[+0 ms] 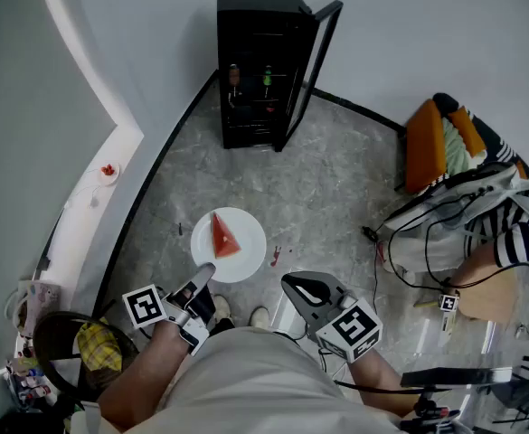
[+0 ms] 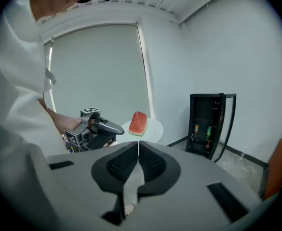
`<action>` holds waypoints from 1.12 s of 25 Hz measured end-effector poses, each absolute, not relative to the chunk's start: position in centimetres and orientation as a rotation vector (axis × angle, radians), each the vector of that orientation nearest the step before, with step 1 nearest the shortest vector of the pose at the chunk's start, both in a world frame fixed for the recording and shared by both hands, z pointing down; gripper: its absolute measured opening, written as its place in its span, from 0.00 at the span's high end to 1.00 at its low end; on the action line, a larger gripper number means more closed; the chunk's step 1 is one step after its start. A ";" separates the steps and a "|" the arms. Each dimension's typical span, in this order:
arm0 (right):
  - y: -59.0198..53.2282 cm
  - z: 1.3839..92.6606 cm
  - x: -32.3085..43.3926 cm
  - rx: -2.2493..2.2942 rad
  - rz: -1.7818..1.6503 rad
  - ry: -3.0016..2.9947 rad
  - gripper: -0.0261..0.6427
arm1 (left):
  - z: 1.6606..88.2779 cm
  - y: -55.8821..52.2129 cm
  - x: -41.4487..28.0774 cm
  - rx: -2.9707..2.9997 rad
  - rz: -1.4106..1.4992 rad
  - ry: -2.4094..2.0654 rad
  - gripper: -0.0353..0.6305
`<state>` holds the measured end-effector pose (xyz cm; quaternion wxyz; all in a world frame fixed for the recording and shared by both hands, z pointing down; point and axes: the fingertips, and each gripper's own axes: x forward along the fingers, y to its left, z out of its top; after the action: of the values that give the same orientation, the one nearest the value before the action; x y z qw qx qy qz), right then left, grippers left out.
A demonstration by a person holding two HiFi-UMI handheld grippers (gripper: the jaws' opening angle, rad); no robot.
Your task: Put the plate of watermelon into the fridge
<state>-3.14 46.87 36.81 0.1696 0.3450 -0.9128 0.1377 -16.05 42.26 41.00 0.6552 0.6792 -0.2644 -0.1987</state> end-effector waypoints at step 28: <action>34.4 39.6 3.2 1.007 0.302 -2.557 0.81 | 44.5 25.3 -7.6 1.560 -0.457 -0.545 0.91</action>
<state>3.20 34.44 39.60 0.1872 0.3579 -0.9085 0.1073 -7.63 25.28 44.54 0.6546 0.6879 -0.2404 -0.2014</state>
